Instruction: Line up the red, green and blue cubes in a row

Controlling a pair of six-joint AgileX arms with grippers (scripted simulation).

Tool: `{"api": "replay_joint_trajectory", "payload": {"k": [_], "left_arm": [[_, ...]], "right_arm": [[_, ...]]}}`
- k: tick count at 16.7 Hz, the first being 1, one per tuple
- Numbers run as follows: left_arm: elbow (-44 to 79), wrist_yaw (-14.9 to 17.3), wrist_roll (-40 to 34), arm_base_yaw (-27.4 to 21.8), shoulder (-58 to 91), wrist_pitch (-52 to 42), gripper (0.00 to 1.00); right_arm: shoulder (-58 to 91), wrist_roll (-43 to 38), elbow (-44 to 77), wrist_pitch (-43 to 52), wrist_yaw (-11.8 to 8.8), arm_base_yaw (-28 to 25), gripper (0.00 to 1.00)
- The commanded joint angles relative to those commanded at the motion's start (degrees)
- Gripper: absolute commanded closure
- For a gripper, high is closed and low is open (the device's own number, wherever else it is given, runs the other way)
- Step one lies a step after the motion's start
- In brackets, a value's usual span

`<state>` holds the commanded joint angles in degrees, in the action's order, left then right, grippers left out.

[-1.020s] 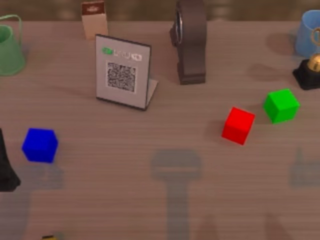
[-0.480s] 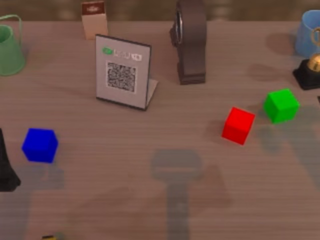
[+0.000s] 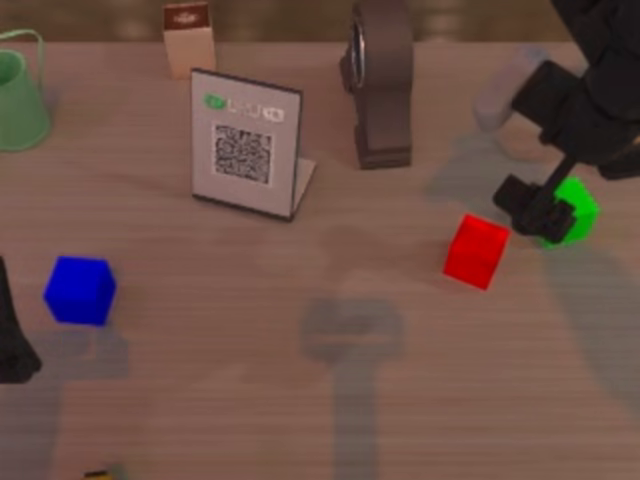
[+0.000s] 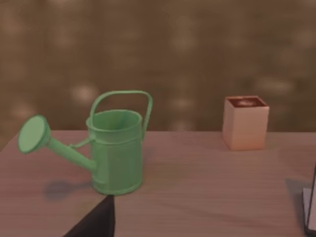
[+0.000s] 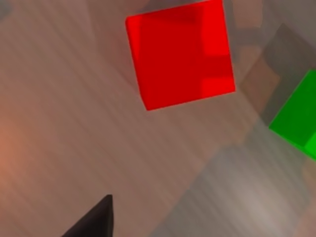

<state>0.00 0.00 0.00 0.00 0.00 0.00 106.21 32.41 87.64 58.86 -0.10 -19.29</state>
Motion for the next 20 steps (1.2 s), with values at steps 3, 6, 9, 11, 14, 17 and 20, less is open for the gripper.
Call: {"api": "replay_joint_trajectory", "payload": {"k": [3,6,9,11,14,17,20], "left_arm": [[0.0,0.0,0.0,0.0,0.0,0.0,0.00],[0.0,0.0,0.0,0.0,0.0,0.0,0.00],[0.0,0.0,0.0,0.0,0.0,0.0,0.00],[0.0,0.0,0.0,0.0,0.0,0.0,0.00],[0.0,0.0,0.0,0.0,0.0,0.0,0.00],[0.0,0.0,0.0,0.0,0.0,0.0,0.00],[0.0,0.0,0.0,0.0,0.0,0.0,0.00]], "right_arm": [[11.9,3.7,10.7,6.2,0.1,-2.2,0.00],[19.2,6.1,17.7,10.0,0.2,-3.6,0.00],[21.3,6.9,20.0,11.2,0.3,-4.1,0.00],[21.3,6.9,20.0,11.2,0.3,-4.1,0.00],[21.3,6.9,19.6,10.9,0.3,-3.8,0.00],[22.6,6.9,16.5,6.8,0.3,-4.0,0.00],[24.9,6.8,11.8,-1.3,0.3,-4.1,0.00]]}}
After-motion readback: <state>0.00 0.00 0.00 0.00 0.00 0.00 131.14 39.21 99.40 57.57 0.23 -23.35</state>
